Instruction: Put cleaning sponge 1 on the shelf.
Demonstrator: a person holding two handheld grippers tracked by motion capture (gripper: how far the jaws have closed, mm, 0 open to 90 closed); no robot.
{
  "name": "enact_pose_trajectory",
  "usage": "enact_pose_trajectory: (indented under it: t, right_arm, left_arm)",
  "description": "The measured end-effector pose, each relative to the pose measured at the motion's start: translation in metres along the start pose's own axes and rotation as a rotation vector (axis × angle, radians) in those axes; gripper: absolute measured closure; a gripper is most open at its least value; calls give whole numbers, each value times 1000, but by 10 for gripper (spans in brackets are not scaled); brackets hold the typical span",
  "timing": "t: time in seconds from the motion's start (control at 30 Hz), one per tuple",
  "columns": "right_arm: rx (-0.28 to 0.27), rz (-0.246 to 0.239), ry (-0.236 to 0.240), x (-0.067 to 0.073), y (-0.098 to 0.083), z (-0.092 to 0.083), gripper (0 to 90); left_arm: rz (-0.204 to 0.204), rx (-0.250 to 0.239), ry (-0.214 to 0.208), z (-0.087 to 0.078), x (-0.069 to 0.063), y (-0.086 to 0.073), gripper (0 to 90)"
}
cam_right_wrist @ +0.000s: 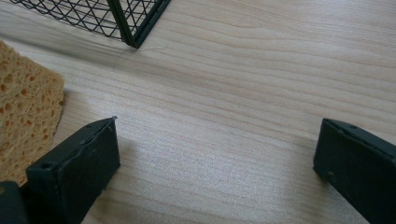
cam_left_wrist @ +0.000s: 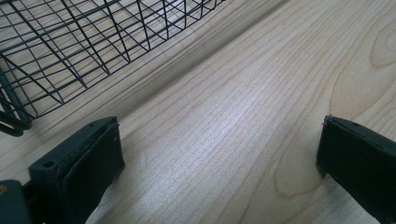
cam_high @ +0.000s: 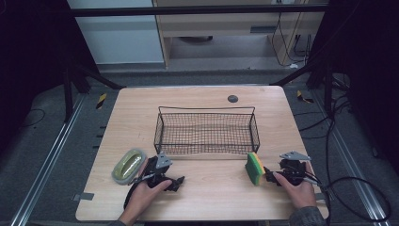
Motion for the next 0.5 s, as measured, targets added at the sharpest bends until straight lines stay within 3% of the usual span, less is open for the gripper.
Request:
enact_pose_trajectory:
  t: [0.27, 0.33, 0.5]
  right_arm:
    - [19, -19, 4, 4, 1, -6, 85]
    - [20, -45, -8, 6, 1, -9, 100]
    - [17, -34, -4, 5, -2, -11, 128]
  left_arm:
    - [-19, -11, -22, -3, 1, 0, 23]
    - [-13, -12, -32, -5, 0, 0, 23]
    - [7, -55, -35, -21, -5, 8, 28]
Point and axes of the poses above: each handheld gripper's, and its own axes: z roughly forward along the jaws, y roughly out of its top, x roughly to its left, the point moved 1 cm from there along z, roughly forward along the jaws, and after that the axes turned 3 degrees about -x, right-handed, at the moved point
